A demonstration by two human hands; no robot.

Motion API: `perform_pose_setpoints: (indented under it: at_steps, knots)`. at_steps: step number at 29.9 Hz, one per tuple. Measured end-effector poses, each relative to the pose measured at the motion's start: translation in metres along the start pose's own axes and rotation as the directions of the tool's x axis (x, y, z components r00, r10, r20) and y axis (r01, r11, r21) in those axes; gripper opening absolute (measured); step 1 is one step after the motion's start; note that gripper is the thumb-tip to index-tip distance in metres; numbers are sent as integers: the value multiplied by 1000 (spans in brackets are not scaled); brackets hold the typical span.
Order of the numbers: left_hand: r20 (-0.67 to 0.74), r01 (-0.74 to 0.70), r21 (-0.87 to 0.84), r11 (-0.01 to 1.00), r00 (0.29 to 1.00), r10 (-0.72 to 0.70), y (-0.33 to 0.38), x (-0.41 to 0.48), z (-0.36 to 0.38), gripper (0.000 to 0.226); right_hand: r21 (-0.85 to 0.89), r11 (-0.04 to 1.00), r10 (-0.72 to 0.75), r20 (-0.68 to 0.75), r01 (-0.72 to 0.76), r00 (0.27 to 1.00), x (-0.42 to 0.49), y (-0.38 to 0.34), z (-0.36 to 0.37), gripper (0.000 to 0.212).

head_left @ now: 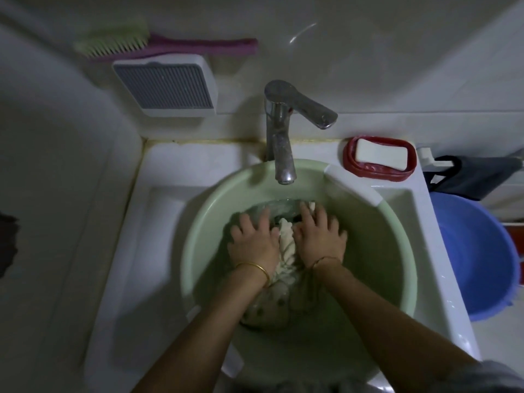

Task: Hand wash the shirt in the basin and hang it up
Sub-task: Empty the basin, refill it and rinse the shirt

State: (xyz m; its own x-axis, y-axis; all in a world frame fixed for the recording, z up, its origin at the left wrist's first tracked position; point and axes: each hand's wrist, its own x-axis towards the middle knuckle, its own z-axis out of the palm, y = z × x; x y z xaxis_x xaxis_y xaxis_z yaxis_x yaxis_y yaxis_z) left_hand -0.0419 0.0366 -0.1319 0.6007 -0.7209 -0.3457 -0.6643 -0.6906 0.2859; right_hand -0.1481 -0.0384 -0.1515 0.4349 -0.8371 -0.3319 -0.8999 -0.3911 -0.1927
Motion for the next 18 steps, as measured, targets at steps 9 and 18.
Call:
perform_pose_setpoints:
  at_steps: [9,18]
  knots:
    - [117,-148,395,906,987,111,-25,9,43,50,-262,929,-216,189,262,958,9,4,23,64]
    - [26,-181,-59,982,983,183,-20,18,-12,30,107,983,-161,80,152,984,-1,-6,-41,37]
